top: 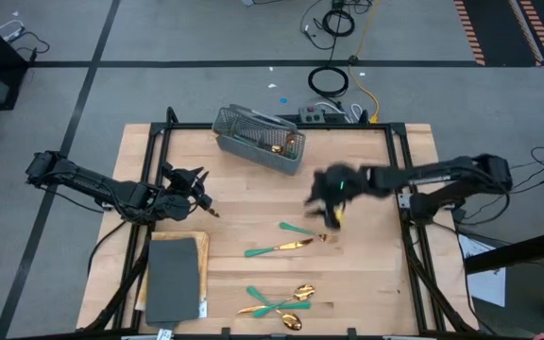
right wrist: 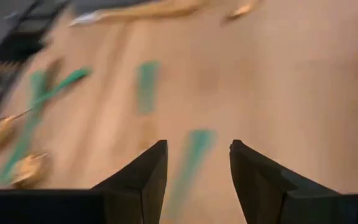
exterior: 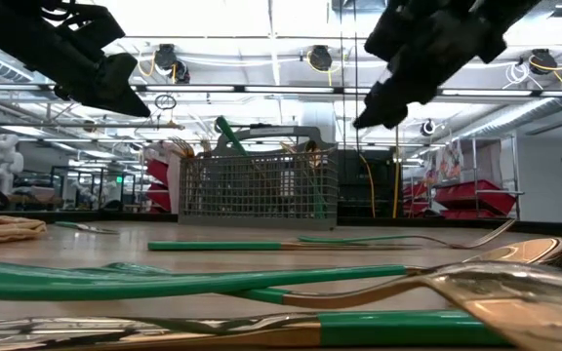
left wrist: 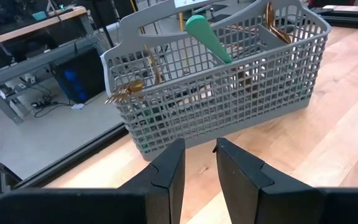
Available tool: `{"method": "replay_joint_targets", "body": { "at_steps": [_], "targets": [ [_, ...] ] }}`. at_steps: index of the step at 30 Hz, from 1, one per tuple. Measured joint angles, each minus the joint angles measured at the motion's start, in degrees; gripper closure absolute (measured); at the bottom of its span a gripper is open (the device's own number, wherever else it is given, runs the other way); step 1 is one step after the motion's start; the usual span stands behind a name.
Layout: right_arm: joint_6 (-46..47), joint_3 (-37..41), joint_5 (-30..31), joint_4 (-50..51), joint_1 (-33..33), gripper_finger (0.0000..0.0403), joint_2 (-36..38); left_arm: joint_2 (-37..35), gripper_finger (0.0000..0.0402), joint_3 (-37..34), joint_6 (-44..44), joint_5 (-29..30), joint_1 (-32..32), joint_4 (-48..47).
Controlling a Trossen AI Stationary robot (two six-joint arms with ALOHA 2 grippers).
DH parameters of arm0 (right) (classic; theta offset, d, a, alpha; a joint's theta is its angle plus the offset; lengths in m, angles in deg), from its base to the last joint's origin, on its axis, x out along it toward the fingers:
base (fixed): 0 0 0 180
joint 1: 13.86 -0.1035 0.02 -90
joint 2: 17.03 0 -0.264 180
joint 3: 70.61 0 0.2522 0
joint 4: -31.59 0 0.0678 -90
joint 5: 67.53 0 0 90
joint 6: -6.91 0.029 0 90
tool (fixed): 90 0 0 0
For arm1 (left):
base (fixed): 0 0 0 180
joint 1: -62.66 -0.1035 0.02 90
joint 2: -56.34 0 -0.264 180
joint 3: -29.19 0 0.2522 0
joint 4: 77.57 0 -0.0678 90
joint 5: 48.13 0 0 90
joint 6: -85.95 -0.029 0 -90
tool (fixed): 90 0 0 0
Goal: Sort silverware
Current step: Put the spoon into the gray silverware basket
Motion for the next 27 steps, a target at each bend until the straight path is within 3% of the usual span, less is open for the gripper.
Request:
{"method": "replay_joint_targets", "body": {
  "at_steps": [5, 11, 15, 21, 27],
  "targets": [
    [3.48, -0.02, 2.39, -3.91, -13.53, 0.0241, -5.98, 0.00, 0.0303, 0.00, 0.00, 0.00, 0.00, 0.01],
    [4.83, -5.26, 2.61, -7.14, -22.69, 0.0235, -14.55, 0.00, 0.0303, 0.00, 0.01, -0.36, 0.00, 0.08],
    [4.25, -12.24, 2.63, -4.59, -26.01, 0.0226, -22.10, 0.00, 0.0303, 0.00, 0.04, -2.65, 0.00, 0.08],
    [0.79, -26.85, 2.56, 8.30, -28.00, 0.0220, -33.04, 0.00, 0.0303, 0.00, 0.07, -4.50, 0.00, 0.09],
    [0.31, -35.40, 2.40, 12.61, -30.40, 0.0220, -38.28, 0.00, 0.0303, 0.00, 0.07, -5.14, 0.00, 0.05]
  ]
}}
